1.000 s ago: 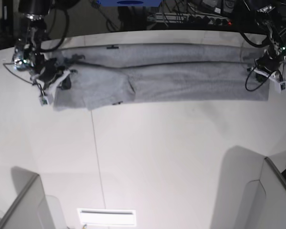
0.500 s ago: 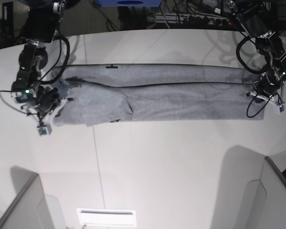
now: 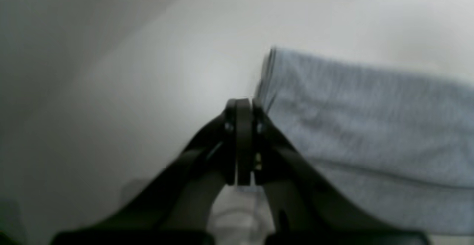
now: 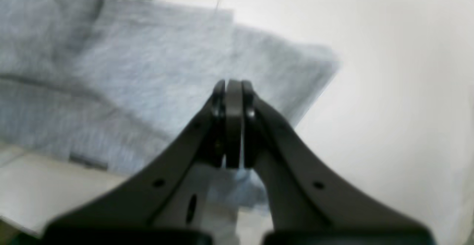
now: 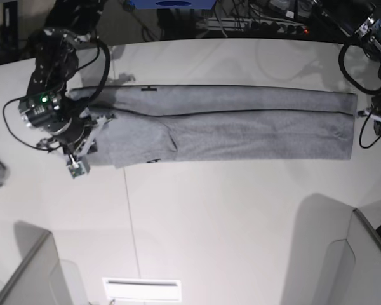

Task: Fold the T-shirt properly
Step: 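Release the strip ends and reposition both grippers at the strip's ends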

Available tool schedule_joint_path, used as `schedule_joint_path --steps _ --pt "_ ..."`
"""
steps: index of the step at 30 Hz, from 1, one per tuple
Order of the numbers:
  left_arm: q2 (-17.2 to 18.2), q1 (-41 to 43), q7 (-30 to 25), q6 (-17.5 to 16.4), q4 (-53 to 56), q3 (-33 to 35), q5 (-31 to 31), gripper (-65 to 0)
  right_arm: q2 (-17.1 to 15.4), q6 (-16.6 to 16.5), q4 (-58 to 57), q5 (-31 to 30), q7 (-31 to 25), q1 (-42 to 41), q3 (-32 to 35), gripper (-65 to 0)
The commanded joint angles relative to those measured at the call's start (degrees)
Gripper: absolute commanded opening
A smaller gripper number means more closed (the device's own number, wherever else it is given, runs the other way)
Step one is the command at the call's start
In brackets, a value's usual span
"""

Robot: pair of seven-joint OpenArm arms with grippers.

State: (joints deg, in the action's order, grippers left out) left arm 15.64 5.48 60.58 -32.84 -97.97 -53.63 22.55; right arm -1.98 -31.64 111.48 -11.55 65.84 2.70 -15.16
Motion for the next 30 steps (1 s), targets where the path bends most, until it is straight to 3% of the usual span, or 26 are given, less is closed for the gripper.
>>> schedule_joint_path --steps 1,6,7,9,30 --pt "1.3 0.1 -2.5 -0.3 0.0 -0.4 0.5 -64.7 0.2 -0.8 1.0 -0.4 -1.5 -0.2 -0.1 -65.0" --pt "1.3 0.3 -4.7 -0.3 6.9 -0.4 0.6 -22.7 0.9 -1.0 0.9 -0.3 -3.7 2.4 0.0 -65.0" --pt "1.3 0.2 -5.1 -0.4 8.3 -0.2 0.6 -15.6 0.9 -1.0 0.9 -0.3 -3.6 2.5 0.0 -65.0" --pt "1.2 -0.5 -6.2 -0.4 10.4 0.0 0.7 -7.9 0.9 -1.0 0.9 -0.3 -3.6 3.1 0.0 -65.0" --pt "2.0 -8.5 -7.8 -0.4 30.8 5.1 0.3 -7.4 0.9 -1.0 1.0 -0.3 -3.5 4.3 -0.4 -65.0"
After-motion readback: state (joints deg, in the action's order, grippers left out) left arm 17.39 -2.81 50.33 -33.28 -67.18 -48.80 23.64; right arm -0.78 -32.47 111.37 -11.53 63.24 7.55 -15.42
